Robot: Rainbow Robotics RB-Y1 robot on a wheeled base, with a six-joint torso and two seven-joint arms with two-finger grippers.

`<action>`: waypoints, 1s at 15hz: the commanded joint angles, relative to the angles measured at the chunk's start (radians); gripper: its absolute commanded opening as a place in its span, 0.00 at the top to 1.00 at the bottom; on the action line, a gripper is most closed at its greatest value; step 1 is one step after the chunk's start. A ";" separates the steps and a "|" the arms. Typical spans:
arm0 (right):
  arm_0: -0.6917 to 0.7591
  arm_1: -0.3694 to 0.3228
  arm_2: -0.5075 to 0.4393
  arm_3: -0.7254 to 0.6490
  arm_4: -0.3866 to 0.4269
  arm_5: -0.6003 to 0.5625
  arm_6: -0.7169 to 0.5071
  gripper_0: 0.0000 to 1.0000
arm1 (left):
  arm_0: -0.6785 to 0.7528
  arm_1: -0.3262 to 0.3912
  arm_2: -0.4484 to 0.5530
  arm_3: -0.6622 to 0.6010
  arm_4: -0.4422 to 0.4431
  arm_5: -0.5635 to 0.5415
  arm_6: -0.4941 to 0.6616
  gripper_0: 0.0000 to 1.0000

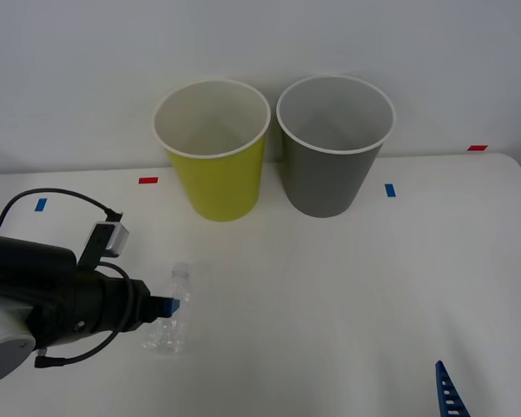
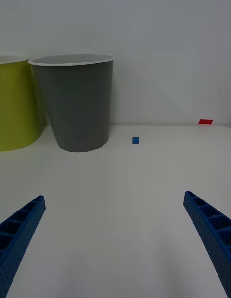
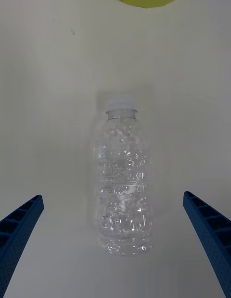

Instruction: Put cans in the gray bin and PET bottles in the light green bin.

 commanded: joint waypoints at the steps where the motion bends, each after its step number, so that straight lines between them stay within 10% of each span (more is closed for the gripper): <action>1: 0.000 0.000 0.000 0.000 0.000 0.000 0.000 0.00 | -0.007 -0.044 -0.057 0.001 -0.087 0.006 0.003 0.00; 15: 0.000 0.000 0.000 0.000 0.000 0.000 0.000 0.00 | -0.124 -0.173 -0.178 0.121 -0.213 0.092 -0.029 0.00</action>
